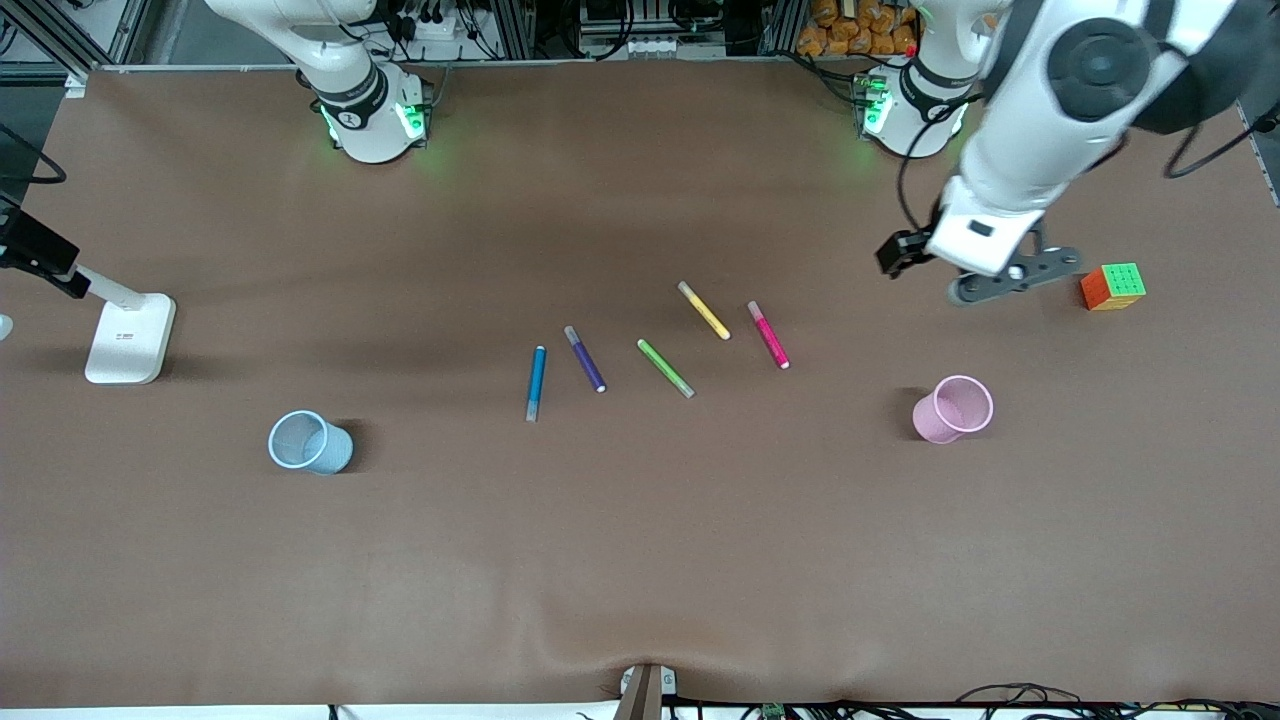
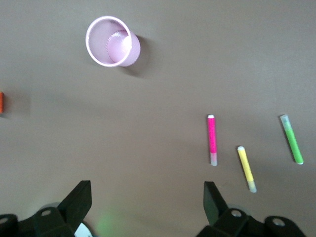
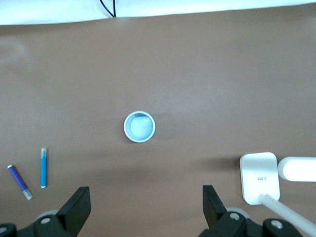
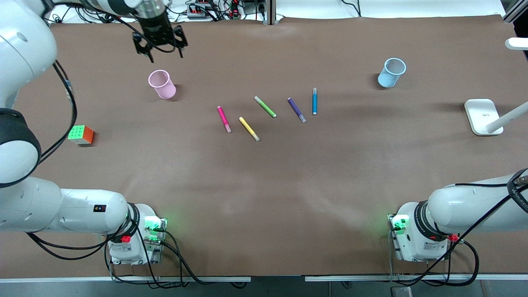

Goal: Place pink and blue markers in matching cups
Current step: 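Move the left gripper toward the pink marker while the right gripper starts reaching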

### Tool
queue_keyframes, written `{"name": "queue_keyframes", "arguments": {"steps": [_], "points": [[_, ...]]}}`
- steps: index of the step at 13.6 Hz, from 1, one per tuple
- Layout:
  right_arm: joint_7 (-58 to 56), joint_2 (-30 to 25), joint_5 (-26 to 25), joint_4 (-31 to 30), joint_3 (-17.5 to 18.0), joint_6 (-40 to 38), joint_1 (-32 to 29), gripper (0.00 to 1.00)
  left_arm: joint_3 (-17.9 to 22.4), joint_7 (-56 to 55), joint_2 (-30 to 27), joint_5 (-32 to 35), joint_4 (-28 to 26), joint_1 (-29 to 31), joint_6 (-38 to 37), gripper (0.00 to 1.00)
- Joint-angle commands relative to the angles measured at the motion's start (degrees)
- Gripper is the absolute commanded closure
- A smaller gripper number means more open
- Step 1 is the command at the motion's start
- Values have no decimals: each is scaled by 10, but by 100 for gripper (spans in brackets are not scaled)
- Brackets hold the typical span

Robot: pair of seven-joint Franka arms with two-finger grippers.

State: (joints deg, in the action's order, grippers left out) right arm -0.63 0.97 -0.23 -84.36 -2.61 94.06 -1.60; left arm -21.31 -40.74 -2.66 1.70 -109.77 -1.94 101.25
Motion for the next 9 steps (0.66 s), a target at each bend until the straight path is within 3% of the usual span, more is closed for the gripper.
{"name": "queue_keyframes", "arguments": {"steps": [1,9], "points": [[1,5,1,9,3,10,5,0,-21,-60,-7,3,-37,1,34,0],[-3,17,1,4,3,-10,86,0,-98,-271,-6,15,-140,0,186,0]]}}
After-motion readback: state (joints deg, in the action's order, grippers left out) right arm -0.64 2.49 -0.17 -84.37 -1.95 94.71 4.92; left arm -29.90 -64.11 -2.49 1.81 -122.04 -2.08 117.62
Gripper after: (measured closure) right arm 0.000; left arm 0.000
